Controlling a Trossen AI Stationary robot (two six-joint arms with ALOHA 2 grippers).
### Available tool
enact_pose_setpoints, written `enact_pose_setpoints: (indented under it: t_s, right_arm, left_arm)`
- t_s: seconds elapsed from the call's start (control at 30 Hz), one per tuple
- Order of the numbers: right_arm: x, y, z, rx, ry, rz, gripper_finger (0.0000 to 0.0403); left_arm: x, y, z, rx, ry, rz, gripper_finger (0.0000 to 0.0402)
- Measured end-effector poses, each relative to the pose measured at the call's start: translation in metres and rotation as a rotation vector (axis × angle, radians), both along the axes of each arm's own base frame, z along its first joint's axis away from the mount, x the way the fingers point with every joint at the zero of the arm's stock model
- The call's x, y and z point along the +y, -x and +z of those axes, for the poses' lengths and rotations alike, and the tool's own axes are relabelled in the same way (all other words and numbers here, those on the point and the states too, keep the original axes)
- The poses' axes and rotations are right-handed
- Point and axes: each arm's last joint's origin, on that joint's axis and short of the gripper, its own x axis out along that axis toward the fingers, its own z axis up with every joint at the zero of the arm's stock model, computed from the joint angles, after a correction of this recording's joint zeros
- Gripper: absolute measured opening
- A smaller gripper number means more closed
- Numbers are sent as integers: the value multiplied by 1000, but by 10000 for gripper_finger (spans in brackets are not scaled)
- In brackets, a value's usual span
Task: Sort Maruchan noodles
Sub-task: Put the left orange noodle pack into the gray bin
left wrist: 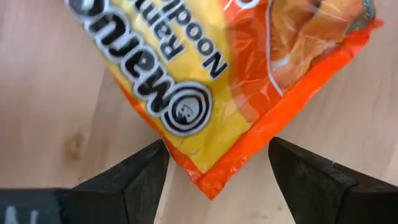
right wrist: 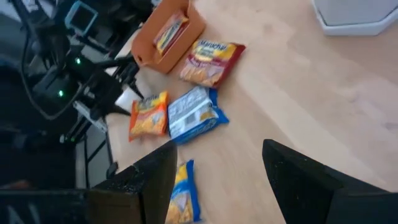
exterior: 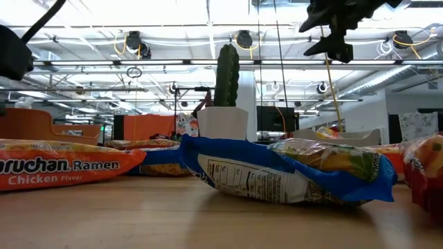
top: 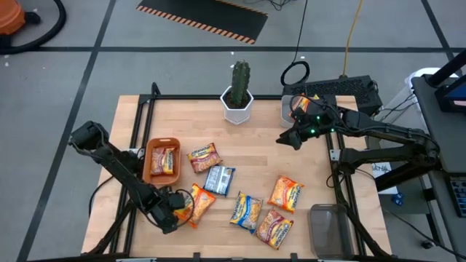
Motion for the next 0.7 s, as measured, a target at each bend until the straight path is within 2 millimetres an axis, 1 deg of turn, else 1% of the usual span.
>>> enact_pose_setpoints:
  t_s: [0.17, 0.27, 0.37, 0.53, 0.7]
  right_arm:
    - [-2, 0, 0, 14, 3, -74, 228]
    - [-2, 0, 0, 18, -11, -117, 228]
    - [-3, 0, 0, 18, -42, -140, 228]
    - [-3, 0, 0, 18, -77, -164, 228]
    - [-2, 0, 0, 18, -82, -167, 228]
  left_arm:
    - [0, -2, -3, -20, -39, -71, 279]
    - [-1, -3, -7, -23, -59, -88, 256]
    - [-1, -4, -9, -25, -82, -119, 213]
    - [4, -8, -9, -21, -83, -142, 120]
    - [13, -12, 2, -28, -27, -164, 41]
